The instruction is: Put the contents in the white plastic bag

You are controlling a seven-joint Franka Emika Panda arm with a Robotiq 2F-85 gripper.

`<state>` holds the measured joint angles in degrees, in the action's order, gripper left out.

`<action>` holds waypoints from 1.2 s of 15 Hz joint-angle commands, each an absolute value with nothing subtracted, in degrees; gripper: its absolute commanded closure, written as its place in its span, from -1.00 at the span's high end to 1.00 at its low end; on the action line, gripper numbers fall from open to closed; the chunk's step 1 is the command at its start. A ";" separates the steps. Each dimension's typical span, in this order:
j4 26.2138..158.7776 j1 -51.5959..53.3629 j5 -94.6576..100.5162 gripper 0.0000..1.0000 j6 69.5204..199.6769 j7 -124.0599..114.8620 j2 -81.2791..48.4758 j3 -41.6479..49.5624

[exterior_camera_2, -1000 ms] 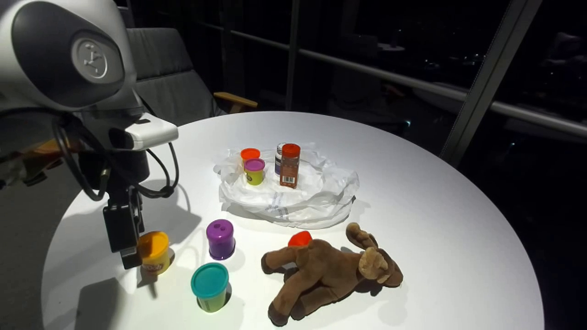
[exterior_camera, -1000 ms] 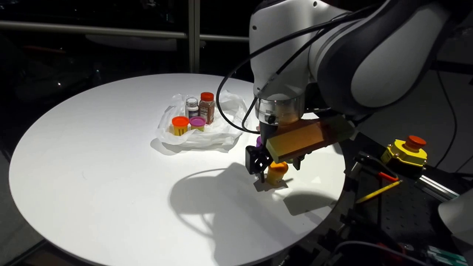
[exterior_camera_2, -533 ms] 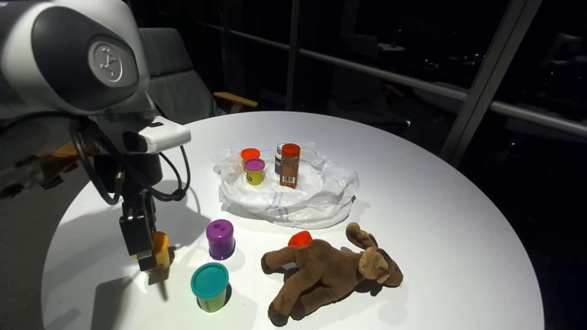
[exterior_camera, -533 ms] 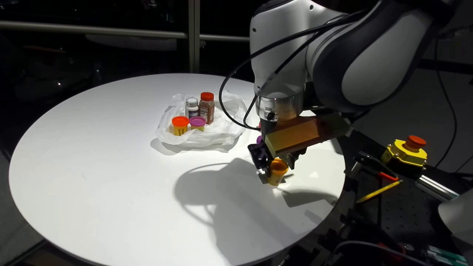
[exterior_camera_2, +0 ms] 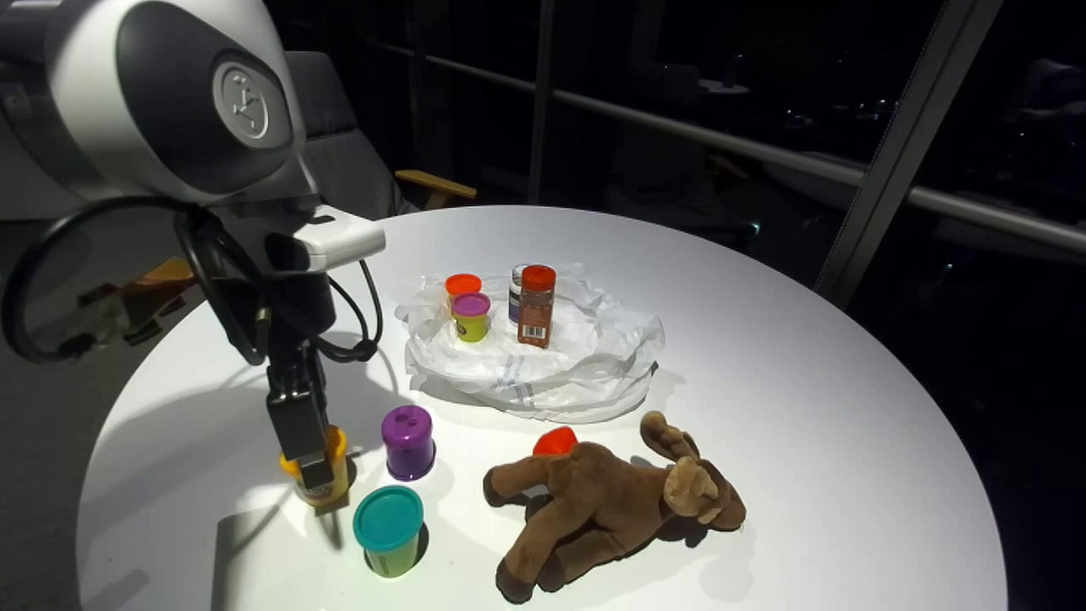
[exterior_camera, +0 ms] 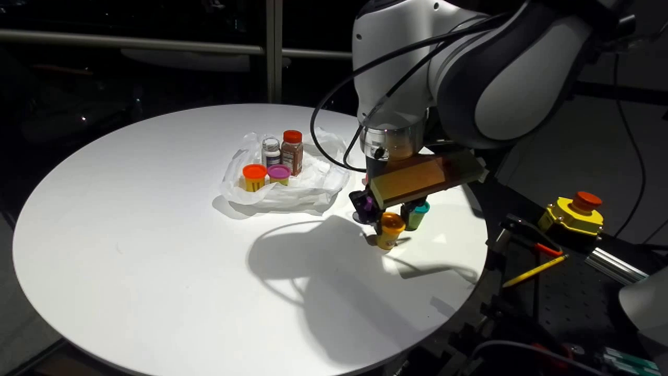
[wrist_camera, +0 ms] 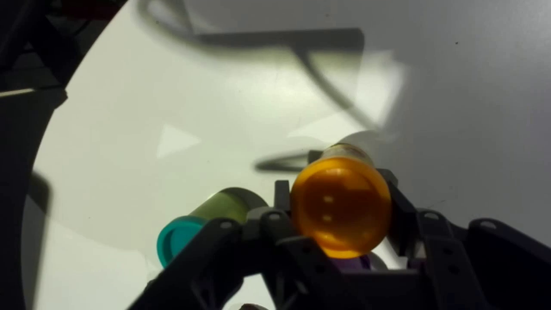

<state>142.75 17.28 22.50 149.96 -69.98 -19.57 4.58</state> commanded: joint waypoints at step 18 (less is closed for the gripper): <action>114.36 16.69 32.67 -0.43 142.04 -89.46 -29.55 4.07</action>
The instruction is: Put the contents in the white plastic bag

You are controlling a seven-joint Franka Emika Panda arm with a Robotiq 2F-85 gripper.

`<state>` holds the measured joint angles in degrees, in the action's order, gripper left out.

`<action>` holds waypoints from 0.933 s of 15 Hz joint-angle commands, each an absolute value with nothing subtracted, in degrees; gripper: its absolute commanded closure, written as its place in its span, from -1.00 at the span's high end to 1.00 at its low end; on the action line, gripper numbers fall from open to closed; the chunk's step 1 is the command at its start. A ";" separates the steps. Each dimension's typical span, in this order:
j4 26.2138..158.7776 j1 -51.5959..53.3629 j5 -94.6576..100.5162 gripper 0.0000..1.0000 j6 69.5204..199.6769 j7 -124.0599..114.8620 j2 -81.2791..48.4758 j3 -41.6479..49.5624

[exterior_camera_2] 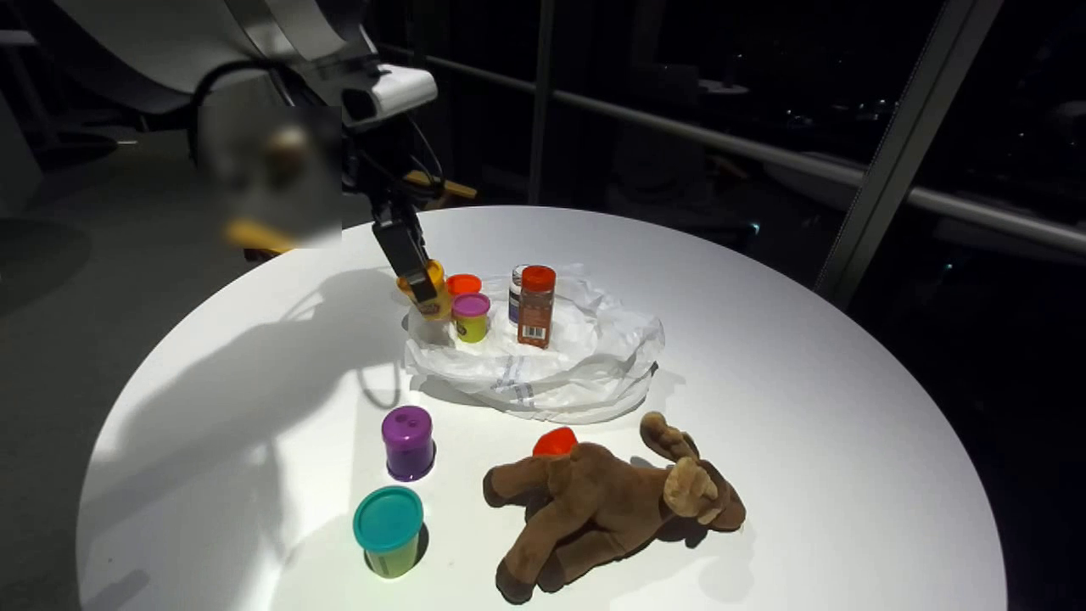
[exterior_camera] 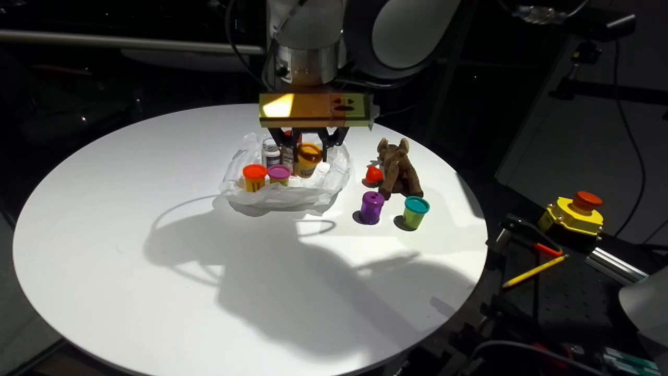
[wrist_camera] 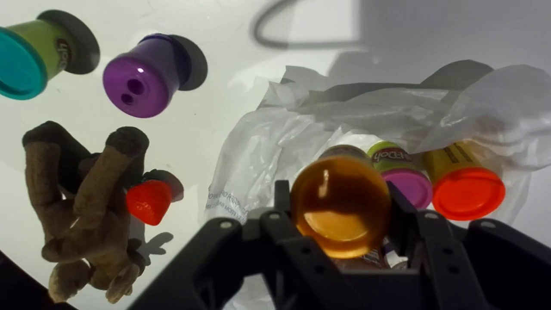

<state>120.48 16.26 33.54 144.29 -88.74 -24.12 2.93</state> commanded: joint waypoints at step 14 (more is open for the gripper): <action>119.75 19.03 31.32 1.00 146.65 -93.17 -26.65 9.14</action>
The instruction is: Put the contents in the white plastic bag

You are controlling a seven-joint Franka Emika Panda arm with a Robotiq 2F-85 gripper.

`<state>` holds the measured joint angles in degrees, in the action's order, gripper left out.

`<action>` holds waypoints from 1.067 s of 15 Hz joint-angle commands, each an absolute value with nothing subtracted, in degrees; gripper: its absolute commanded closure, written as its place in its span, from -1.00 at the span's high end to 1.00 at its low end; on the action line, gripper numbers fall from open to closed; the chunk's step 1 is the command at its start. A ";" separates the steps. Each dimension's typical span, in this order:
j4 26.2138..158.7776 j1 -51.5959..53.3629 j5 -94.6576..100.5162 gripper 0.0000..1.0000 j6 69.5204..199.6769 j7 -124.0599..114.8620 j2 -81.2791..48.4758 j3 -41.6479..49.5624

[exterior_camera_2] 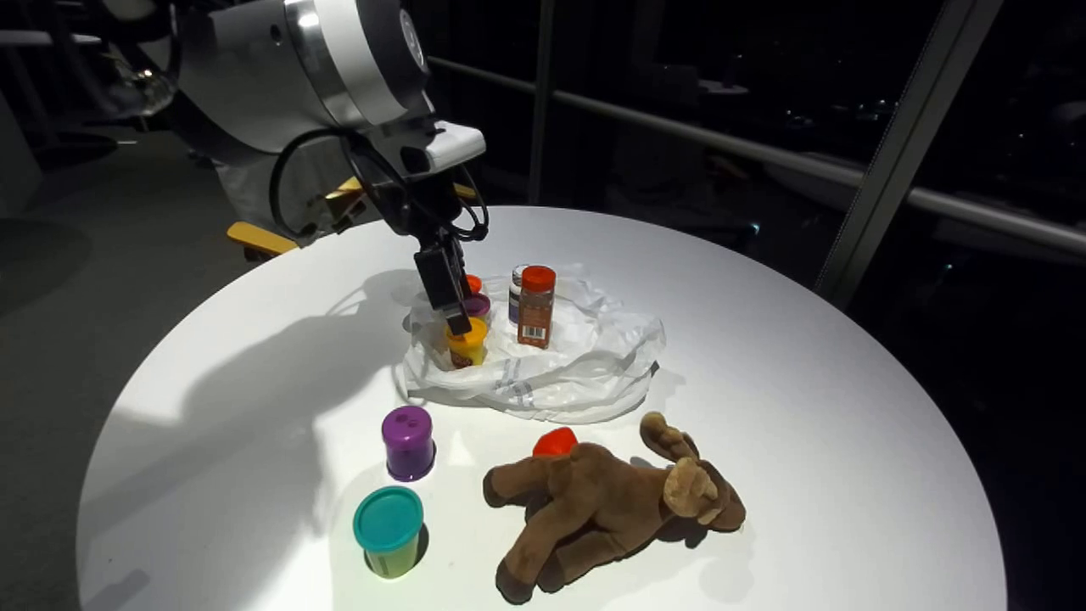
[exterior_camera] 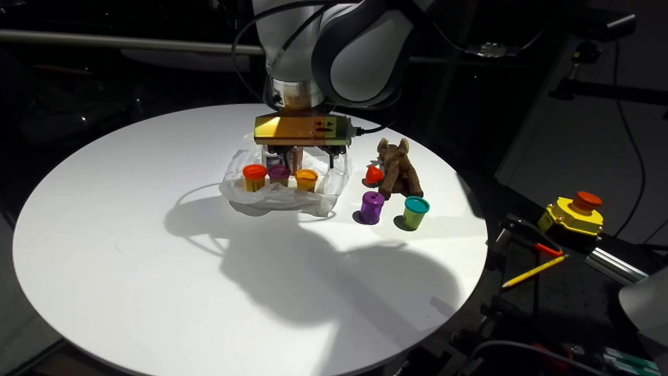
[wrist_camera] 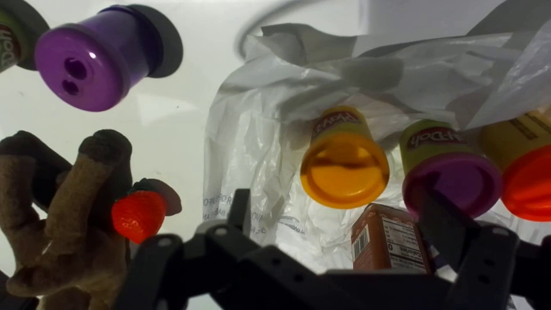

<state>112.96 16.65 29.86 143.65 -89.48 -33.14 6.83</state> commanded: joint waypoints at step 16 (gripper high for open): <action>144.48 6.52 13.39 1.00 161.75 -77.10 -15.50 1.36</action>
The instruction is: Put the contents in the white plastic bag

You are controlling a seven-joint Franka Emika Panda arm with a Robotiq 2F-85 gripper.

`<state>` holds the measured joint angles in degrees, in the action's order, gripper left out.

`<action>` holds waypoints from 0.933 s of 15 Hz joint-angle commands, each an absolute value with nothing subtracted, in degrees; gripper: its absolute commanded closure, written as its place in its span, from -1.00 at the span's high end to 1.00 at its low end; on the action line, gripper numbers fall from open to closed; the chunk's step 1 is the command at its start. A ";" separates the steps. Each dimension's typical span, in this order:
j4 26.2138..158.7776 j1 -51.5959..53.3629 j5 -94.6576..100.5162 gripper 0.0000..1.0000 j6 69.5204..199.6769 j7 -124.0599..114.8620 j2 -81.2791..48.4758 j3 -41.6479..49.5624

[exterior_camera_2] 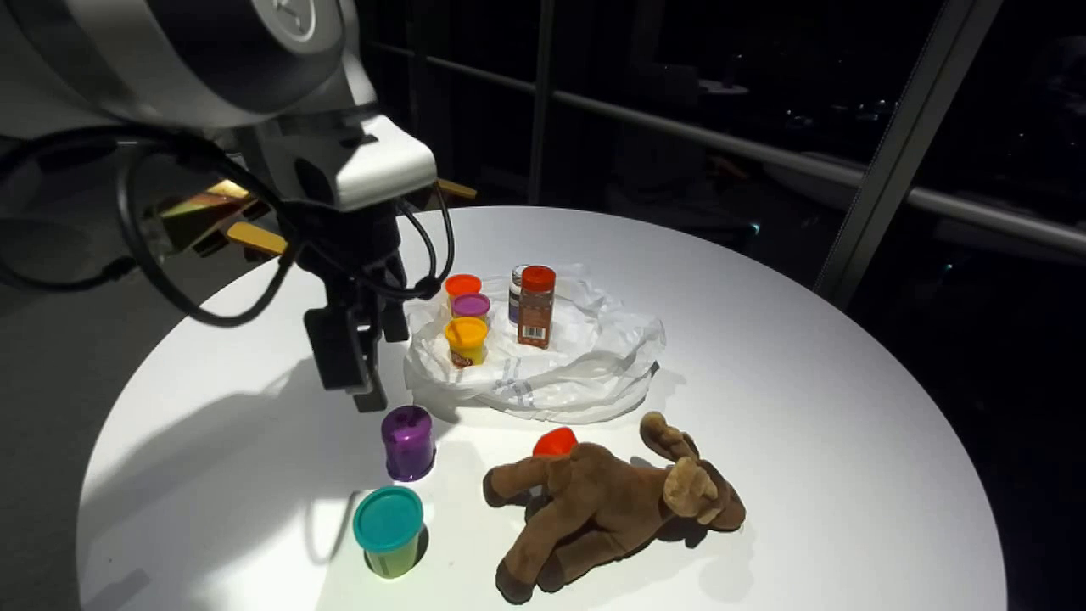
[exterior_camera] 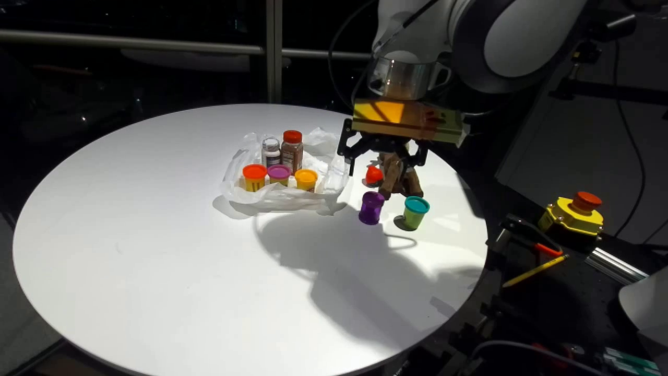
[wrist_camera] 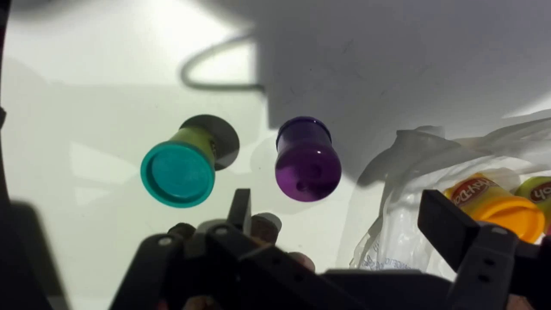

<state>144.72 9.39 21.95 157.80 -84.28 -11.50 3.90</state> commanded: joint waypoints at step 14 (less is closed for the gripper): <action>141.84 11.31 -0.03 1.00 162.13 -70.09 -20.74 6.35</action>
<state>142.32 9.22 0.10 161.25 -68.79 -21.13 4.38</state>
